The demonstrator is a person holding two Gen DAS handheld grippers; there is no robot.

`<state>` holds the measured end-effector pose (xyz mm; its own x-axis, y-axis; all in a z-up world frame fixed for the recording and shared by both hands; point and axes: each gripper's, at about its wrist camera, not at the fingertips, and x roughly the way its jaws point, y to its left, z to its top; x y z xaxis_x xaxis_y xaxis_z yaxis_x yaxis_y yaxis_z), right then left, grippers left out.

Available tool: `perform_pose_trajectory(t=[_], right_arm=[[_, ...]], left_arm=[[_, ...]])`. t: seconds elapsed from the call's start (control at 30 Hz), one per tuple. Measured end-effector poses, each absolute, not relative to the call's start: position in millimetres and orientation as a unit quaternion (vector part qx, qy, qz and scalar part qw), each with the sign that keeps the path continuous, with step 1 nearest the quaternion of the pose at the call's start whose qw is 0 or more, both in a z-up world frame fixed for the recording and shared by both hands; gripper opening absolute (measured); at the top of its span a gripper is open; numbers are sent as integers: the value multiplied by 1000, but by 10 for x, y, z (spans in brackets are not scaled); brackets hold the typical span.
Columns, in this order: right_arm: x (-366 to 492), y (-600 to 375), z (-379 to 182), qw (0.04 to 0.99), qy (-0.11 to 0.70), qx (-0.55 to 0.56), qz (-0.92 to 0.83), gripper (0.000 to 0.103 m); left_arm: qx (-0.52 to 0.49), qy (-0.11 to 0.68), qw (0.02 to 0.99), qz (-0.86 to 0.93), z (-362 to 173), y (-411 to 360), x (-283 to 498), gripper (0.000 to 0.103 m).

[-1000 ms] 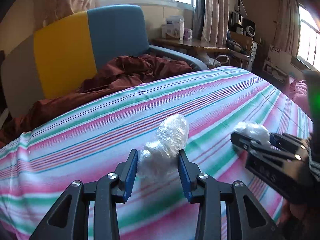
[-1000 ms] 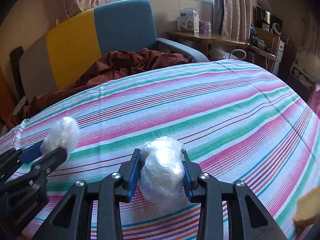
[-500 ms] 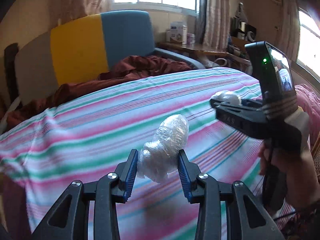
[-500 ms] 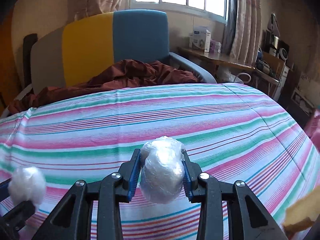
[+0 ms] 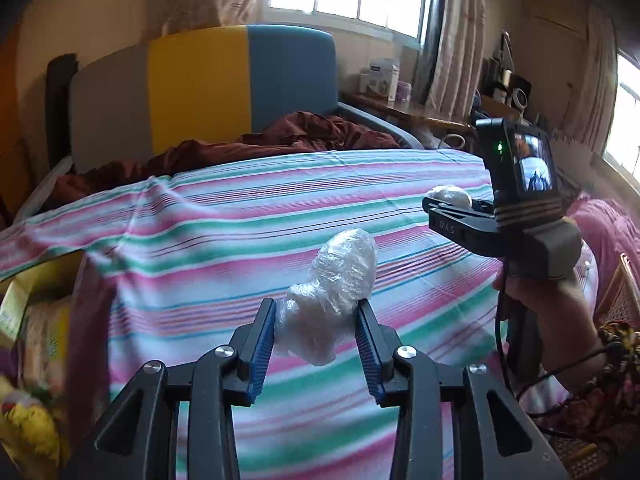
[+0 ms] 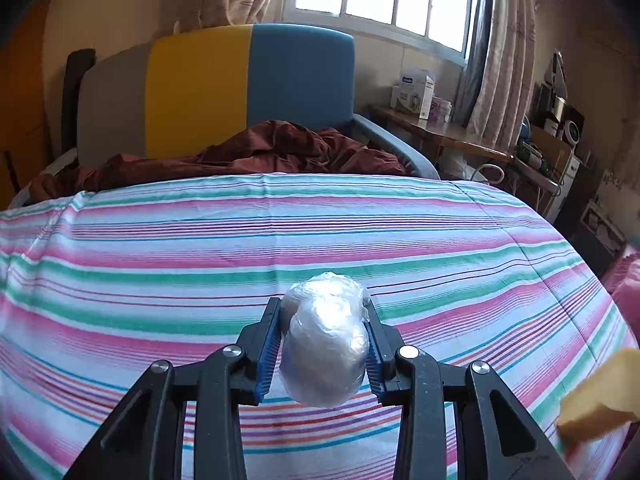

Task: Organize objects
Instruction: 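Carry the wrapped ball into the gold tray and open the left gripper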

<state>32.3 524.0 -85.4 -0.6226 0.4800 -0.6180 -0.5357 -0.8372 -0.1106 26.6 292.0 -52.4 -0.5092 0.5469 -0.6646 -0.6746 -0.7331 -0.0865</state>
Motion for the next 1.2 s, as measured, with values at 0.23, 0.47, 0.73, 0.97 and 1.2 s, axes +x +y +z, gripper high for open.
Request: perform_pose_trajectory(t=[0.23, 0.47, 0.73, 0.97, 1.2], right_arm=[[324, 5176, -876, 280, 33, -333, 900, 38], [297, 5150, -881, 281, 25, -337, 898, 38], [280, 5121, -901, 280, 17, -344, 896, 38], [259, 5071, -913, 280, 4, -347, 895, 38], [246, 5060, -920, 281, 0, -350, 894, 38]], left_arm=[[-342, 76, 328, 877, -366, 2398, 337, 39], [-354, 49, 284, 889, -333, 1852, 358, 39], [-368, 8, 251, 895, -342, 1351, 337, 39], [-409, -16, 231, 883, -494, 1142, 225, 40], [-435, -49, 222, 871, -572, 979, 196, 58]])
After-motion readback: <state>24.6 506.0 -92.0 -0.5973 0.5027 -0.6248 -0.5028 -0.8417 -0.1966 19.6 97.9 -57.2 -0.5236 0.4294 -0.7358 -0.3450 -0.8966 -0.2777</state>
